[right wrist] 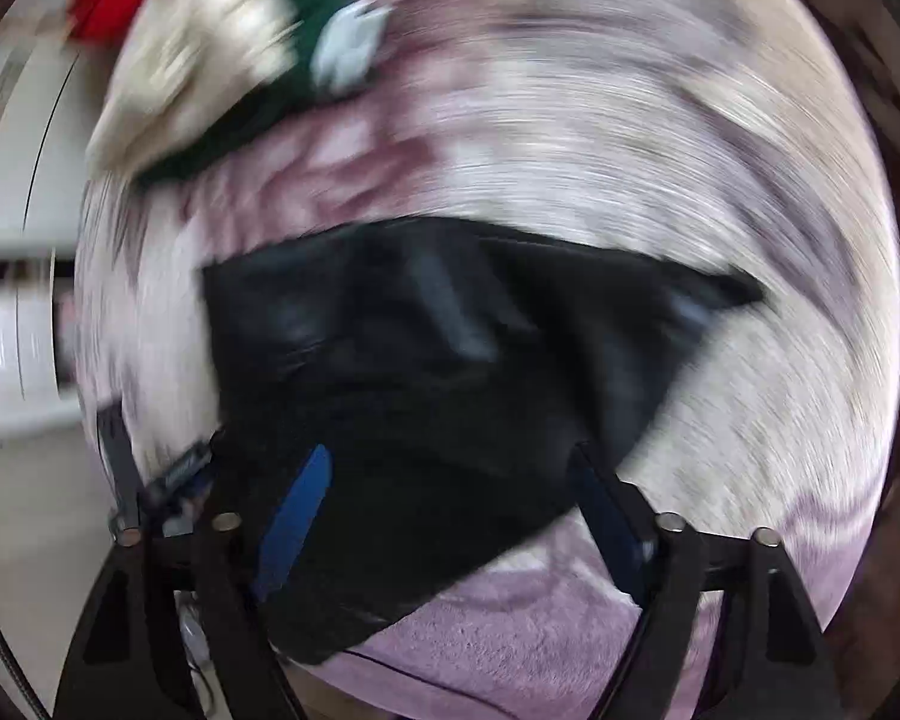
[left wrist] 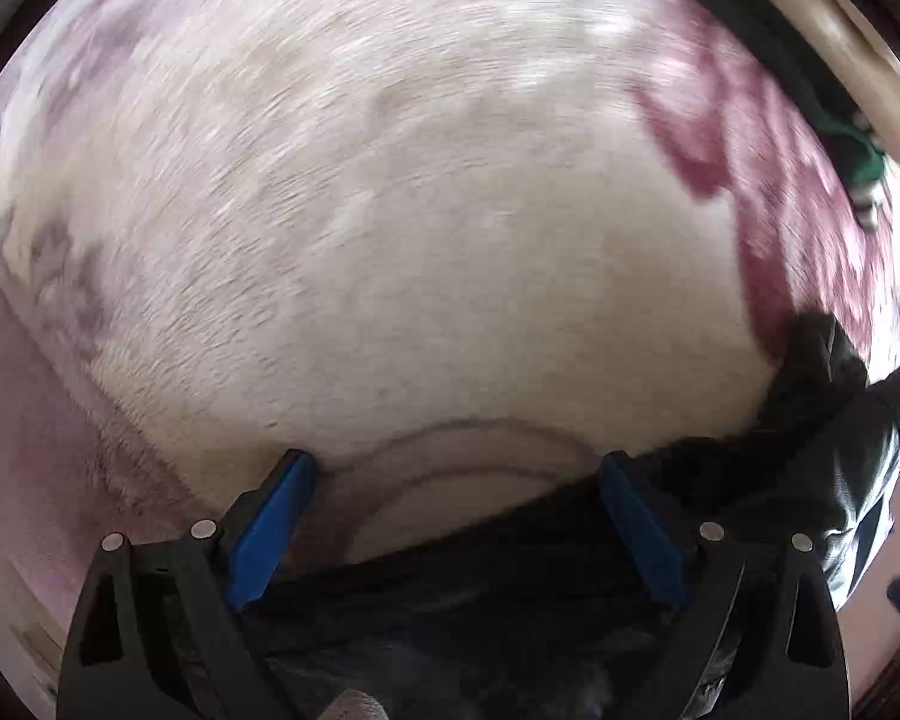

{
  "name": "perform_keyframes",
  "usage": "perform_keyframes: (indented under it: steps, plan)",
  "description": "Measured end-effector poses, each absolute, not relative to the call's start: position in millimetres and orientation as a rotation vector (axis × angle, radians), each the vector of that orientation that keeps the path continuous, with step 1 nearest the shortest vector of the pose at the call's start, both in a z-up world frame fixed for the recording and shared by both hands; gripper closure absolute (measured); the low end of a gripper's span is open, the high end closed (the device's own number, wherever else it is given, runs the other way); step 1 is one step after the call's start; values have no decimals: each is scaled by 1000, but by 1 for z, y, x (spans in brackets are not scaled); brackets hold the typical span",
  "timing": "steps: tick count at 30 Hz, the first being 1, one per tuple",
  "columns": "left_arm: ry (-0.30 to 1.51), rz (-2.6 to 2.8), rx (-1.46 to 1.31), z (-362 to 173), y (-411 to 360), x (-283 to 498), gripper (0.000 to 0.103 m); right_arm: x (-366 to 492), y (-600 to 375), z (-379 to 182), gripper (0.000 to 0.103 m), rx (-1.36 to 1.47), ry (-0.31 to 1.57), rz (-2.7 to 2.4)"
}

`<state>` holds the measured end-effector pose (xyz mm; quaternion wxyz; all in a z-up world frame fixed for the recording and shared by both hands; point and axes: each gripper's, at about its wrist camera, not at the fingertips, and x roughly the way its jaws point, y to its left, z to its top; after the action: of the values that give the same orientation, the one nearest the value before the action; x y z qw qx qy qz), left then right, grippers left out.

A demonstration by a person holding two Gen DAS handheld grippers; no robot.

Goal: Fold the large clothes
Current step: 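Grasp the jacket hem with both tools and lift it toward the collar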

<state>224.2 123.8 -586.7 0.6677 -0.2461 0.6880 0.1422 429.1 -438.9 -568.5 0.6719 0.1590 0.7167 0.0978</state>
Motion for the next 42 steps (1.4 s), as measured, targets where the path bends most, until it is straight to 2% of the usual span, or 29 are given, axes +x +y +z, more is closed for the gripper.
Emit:
perform_keyframes:
  steps: [1,2,3,4,7,8,13,14,16,18,21,22,24,26,27,31,36,38,40,42]
  plan:
    - [1548,331,-580,-584,132,220,5,440,-401,-571,44,274,1624,314]
    - [1540,347,-576,-578,139,215,5,445,-381,-576,45,221,1637,357]
    - [1535,357,-563,-571,144,210,5,453,-350,-586,51,156,1659,427]
    - [1525,366,-551,-564,147,206,5,462,-318,-603,65,94,1677,480]
    - [1500,395,-504,-536,151,195,5,489,-280,-655,66,-29,1742,415]
    - [1486,409,-488,-525,153,189,5,499,-281,-666,66,26,1766,374]
    - [1446,377,-497,-487,141,179,5,507,-310,-641,65,173,1820,407]
    - [1440,328,-505,-479,129,185,5,506,-316,-635,65,206,1813,429]
    - [1443,264,-505,-473,110,191,5,490,-359,-612,49,297,1792,433]
    - [1450,182,-513,-483,70,215,5,466,-409,-595,46,393,1751,424]
    - [1486,145,-463,-506,35,228,5,430,-486,-582,33,500,1698,338]
    - [1499,171,-427,-518,29,235,5,418,-510,-582,33,527,1681,301]
    - [1533,225,-349,-549,25,250,3,401,-549,-598,33,622,1673,247]
    - [1555,227,-394,-569,31,254,0,391,-581,-629,30,747,1667,210]
    - [1555,219,-419,-572,35,255,0,389,-589,-645,26,814,1659,223]
    - [1547,193,-408,-572,39,253,0,401,-588,-713,22,1107,1570,379]
    - [1576,191,-424,-580,39,264,0,426,-566,-725,21,1234,1375,492]
    - [1583,184,-436,-592,38,277,0,432,-548,-720,28,1211,1353,498]
    - [1586,181,-458,-598,45,282,0,433,-537,-723,63,1236,1362,476]
    - [1602,174,-489,-603,53,287,0,431,-533,-724,70,1267,1372,425]
